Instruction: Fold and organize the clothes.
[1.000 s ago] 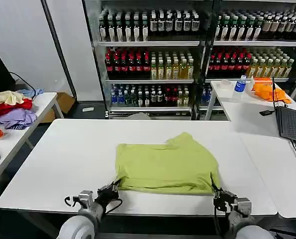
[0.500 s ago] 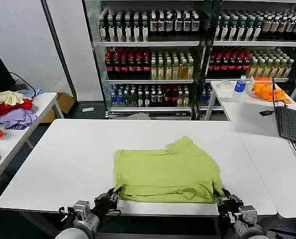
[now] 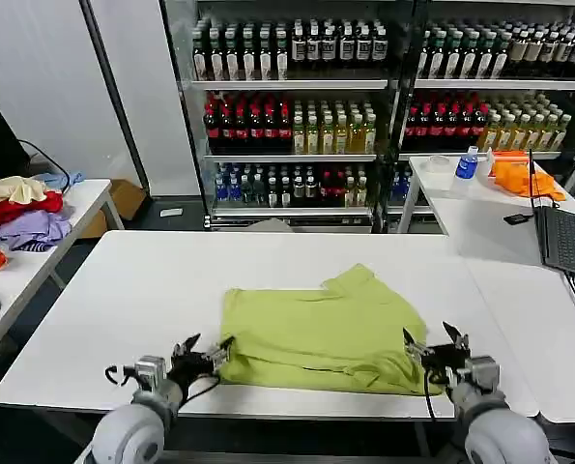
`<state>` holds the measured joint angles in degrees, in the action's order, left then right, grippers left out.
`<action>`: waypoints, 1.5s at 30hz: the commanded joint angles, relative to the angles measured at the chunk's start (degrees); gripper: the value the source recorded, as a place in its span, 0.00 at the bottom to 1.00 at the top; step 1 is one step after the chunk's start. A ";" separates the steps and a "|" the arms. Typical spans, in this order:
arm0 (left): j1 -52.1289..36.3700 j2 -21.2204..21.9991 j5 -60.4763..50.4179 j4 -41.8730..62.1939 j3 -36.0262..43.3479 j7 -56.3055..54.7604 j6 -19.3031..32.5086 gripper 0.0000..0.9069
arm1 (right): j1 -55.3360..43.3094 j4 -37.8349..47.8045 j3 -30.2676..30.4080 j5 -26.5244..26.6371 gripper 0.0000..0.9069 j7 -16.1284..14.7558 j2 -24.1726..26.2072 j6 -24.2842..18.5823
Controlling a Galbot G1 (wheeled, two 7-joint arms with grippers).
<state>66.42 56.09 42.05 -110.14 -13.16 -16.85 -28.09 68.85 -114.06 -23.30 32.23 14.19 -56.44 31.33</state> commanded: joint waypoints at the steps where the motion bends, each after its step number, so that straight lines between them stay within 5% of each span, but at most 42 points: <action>1: -12.91 -1.26 0.86 10.55 3.29 -0.48 -0.48 1.00 | -15.28 9.75 6.60 3.53 1.00 0.39 1.32 0.01; 13: -17.18 0.42 -0.23 14.20 5.68 -1.12 -1.37 1.00 | -24.66 18.52 12.63 3.22 1.00 0.23 -2.08 0.70; 21: -24.19 3.98 0.63 22.63 9.37 -1.22 -0.82 1.00 | -32.05 31.65 16.54 3.54 1.00 -0.20 -7.12 0.74; 40: -28.56 8.38 1.14 28.24 13.82 -1.12 -0.78 1.00 | -40.76 49.92 19.41 2.56 1.00 -0.72 -16.21 0.51; 41: -28.59 8.51 1.04 28.48 13.94 -1.01 -0.74 0.94 | -40.78 50.18 19.45 2.56 1.00 -0.78 -16.36 0.53; 42: -28.60 8.56 0.84 28.72 14.23 -0.88 -0.57 0.39 | -40.76 50.59 19.50 2.57 1.00 -0.81 -16.46 0.57; 43: -28.61 8.65 0.54 29.05 14.49 -0.80 -0.31 0.17 | -40.74 50.90 19.56 2.56 0.91 -0.82 -16.54 0.56; 44: -28.60 8.67 0.32 29.32 14.72 -0.73 0.03 0.02 | -40.68 51.16 19.60 2.56 0.37 -0.89 -16.62 0.54; 45: -28.51 8.66 0.20 29.48 14.88 -0.61 0.36 0.02 | -40.60 51.36 19.64 2.57 0.10 -0.97 -16.67 0.50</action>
<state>39.12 63.96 42.44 -82.56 0.59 -17.46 -28.15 30.45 -67.47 -4.35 34.79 13.28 -71.61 31.53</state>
